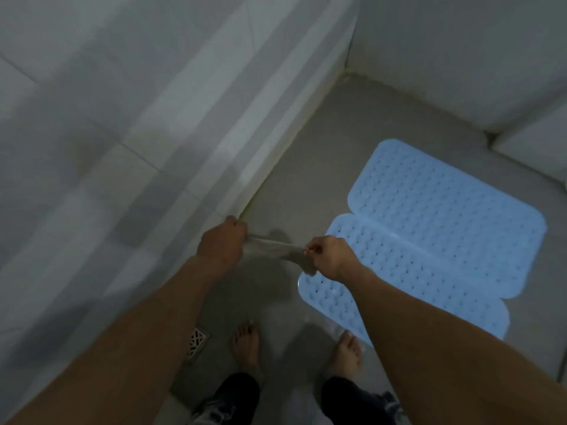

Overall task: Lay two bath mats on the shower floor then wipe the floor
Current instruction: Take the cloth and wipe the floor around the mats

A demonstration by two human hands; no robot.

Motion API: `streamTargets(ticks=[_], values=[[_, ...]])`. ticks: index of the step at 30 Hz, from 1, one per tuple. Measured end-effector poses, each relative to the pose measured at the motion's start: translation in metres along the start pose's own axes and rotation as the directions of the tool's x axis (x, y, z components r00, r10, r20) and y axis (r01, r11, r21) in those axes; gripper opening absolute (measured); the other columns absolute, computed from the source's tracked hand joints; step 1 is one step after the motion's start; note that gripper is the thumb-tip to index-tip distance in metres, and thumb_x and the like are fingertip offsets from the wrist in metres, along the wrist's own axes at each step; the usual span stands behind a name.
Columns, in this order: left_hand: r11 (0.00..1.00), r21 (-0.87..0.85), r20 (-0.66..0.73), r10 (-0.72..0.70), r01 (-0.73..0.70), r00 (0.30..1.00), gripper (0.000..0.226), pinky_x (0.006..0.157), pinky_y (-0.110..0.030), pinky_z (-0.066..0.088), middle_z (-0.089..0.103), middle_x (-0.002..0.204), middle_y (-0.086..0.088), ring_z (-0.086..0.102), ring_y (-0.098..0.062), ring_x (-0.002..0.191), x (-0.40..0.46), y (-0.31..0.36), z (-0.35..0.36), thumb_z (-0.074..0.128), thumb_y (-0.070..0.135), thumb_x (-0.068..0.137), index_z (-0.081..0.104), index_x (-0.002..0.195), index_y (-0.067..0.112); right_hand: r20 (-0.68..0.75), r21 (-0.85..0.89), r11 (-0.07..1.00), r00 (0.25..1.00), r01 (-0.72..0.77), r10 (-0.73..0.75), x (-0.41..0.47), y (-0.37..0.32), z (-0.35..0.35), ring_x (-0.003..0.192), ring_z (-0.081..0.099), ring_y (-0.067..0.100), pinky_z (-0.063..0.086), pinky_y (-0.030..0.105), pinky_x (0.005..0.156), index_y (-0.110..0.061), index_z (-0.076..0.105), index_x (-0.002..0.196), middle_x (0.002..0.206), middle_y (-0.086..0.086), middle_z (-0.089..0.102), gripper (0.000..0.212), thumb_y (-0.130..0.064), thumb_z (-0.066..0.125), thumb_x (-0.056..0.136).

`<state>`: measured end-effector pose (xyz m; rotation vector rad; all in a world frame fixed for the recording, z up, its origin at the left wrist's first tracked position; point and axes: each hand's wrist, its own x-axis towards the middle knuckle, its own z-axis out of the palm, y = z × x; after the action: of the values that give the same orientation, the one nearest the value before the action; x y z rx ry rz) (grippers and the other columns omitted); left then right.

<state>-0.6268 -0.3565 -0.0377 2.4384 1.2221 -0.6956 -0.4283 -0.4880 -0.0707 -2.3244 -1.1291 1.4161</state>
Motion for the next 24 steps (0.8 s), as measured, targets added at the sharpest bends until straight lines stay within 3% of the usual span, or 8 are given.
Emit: streamTargets(ticks=[5, 8, 13, 16, 18, 20, 22, 24], values=[[0.991, 0.13, 0.09, 0.02, -0.032, 0.996, 0.022, 0.082, -0.041, 0.048, 0.051, 0.124, -0.019, 0.06, -0.037, 0.105, 0.087, -0.017, 0.1, 0.049, 0.008, 0.091, 0.055, 0.113, 0.006, 0.081, 0.033, 0.999, 0.997, -0.008, 0.005, 0.089, 0.063, 0.084, 0.08, 0.066, 0.018, 0.048, 0.025, 0.072, -0.016, 0.075, 0.102, 0.09, 0.007, 0.074, 0.022, -0.028, 0.06, 0.095], [0.972, 0.221, 0.108, 0.059, -0.082, 0.992, 0.027, 0.091, -0.04, 0.047, 0.055, 0.128, -0.019, 0.058, -0.036, 0.114, 0.144, -0.024, 0.152, 0.043, 0.013, 0.096, 0.058, 0.119, 0.007, 0.089, 0.023, 1.0, 0.996, -0.008, 0.006, 0.144, 0.096, 0.115, 0.085, 0.064, 0.02, 0.05, 0.029, 0.077, -0.011, 0.074, 0.106, 0.099, 0.01, 0.073, 0.024, -0.027, 0.059, 0.097], [0.943, 0.292, 0.019, 0.16, -0.159, 0.987, 0.027, 0.09, -0.04, 0.046, 0.059, 0.122, -0.019, 0.059, -0.036, 0.113, 0.242, -0.011, 0.21, 0.051, 0.014, 0.093, 0.059, 0.118, 0.008, -0.059, -0.097, 0.995, 0.998, -0.006, 0.0, 0.236, 0.147, 0.133, 0.101, 0.066, 0.032, 0.053, 0.036, 0.085, -0.008, 0.071, 0.113, 0.108, 0.016, 0.072, 0.028, -0.025, 0.055, 0.098], [0.951, 0.275, -0.173, 0.197, -0.144, 0.965, 0.034, 0.09, -0.045, 0.042, 0.052, 0.123, -0.022, 0.053, -0.039, 0.111, 0.283, 0.004, 0.24, 0.05, 0.002, 0.09, 0.054, 0.123, 0.005, -0.241, -0.151, 0.988, 0.97, -0.041, 0.004, 0.278, 0.174, 0.136, 0.107, 0.063, 0.036, 0.052, 0.039, 0.088, -0.008, 0.066, 0.119, 0.116, 0.017, 0.068, 0.03, -0.02, 0.054, 0.094], [0.959, 0.236, -0.346, 0.235, -0.159, 0.908, 0.036, 0.085, -0.044, 0.04, 0.051, 0.118, -0.022, 0.051, -0.039, 0.107, 0.299, 0.011, 0.262, 0.05, -0.002, 0.085, 0.053, 0.122, 0.002, -0.404, -0.193, 0.981, 0.913, -0.017, -0.064, 0.296, 0.188, 0.143, 0.111, 0.059, 0.037, 0.05, 0.043, 0.092, -0.01, 0.061, 0.126, 0.125, 0.018, 0.059, 0.037, -0.017, 0.056, 0.091], [0.947, 0.22, -0.46, 0.311, -0.232, 0.832, 0.029, 0.07, -0.04, 0.04, 0.055, 0.1, -0.023, 0.055, -0.038, 0.09, 0.306, 0.013, 0.282, 0.054, -0.007, 0.078, 0.058, 0.107, -0.001, -0.553, -0.238, 0.969, 0.811, 0.069, -0.194, 0.307, 0.195, 0.152, 0.106, 0.058, 0.037, 0.05, 0.046, 0.091, -0.009, 0.063, 0.123, 0.122, 0.017, 0.057, 0.033, -0.017, 0.056, 0.091], [0.924, 0.239, -0.48, 0.379, -0.298, 0.791, 0.022, 0.06, -0.038, 0.043, 0.056, 0.085, -0.022, 0.056, -0.036, 0.074, 0.308, 0.009, 0.302, 0.061, -0.008, 0.069, 0.061, 0.091, -0.002, -0.64, -0.287, 0.938, 0.689, 0.195, -0.339, 0.313, 0.194, 0.167, 0.096, 0.06, 0.035, 0.051, 0.044, 0.086, -0.007, 0.067, 0.112, 0.111, 0.016, 0.061, 0.025, -0.015, 0.057, 0.091], [0.923, 0.229, -0.462, 0.384, -0.31, 0.799, 0.022, 0.056, -0.038, 0.047, 0.057, 0.081, -0.022, 0.056, -0.036, 0.069, 0.309, 0.001, 0.315, 0.065, -0.005, 0.064, 0.061, 0.086, -0.002, -0.687, -0.308, 0.907, 0.593, 0.286, -0.42, 0.313, 0.192, 0.187, 0.09, 0.06, 0.033, 0.049, 0.04, 0.081, -0.006, 0.069, 0.104, 0.103, 0.014, 0.062, 0.02, -0.012, 0.058, 0.088]])
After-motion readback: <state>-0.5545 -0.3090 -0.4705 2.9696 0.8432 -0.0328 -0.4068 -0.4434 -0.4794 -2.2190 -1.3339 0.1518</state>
